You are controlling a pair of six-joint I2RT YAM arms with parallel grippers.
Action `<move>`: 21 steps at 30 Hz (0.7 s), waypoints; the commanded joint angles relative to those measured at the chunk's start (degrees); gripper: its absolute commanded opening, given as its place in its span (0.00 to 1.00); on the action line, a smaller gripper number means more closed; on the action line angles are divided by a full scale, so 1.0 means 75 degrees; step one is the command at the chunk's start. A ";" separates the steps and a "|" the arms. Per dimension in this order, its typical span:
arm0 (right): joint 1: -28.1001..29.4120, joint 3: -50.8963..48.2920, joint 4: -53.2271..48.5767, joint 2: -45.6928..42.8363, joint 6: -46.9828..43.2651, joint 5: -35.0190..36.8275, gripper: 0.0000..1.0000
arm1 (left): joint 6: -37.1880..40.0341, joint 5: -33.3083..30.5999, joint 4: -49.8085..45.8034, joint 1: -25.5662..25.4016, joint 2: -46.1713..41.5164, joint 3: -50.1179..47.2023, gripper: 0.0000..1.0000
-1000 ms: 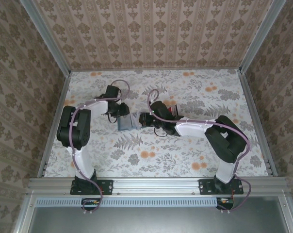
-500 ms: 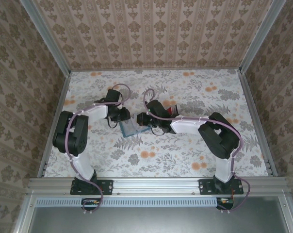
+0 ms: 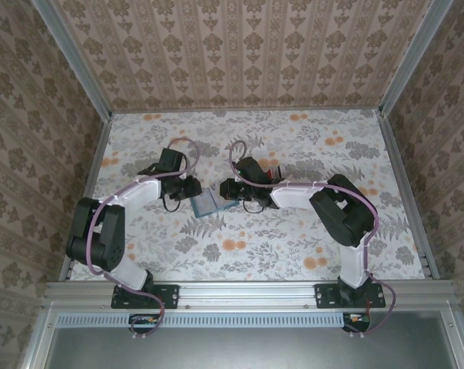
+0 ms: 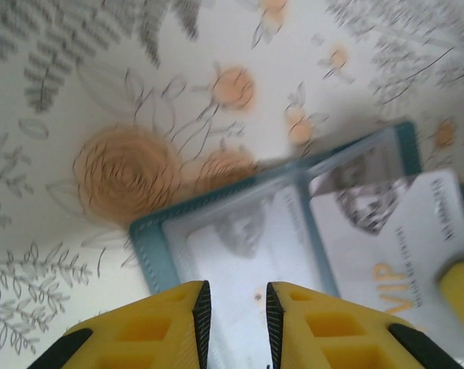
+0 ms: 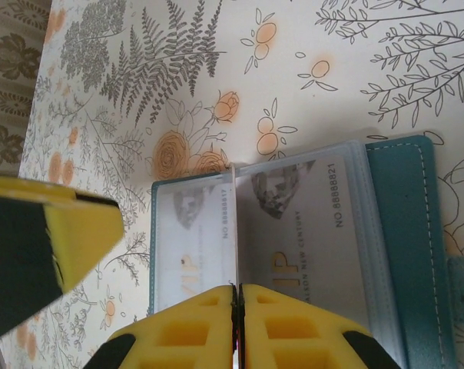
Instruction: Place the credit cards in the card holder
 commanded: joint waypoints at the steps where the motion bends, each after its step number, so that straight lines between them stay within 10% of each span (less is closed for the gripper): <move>1: -0.0017 0.0283 -0.0097 0.0269 -0.0213 -0.0603 0.13 | -0.0279 -0.0044 -0.0039 0.0021 -0.0029 -0.0281 0.29; 21: -0.0076 0.0452 -0.0106 0.0786 -0.0273 -0.0680 0.13 | -0.0450 0.0088 0.0437 0.0026 0.0561 -0.0584 0.26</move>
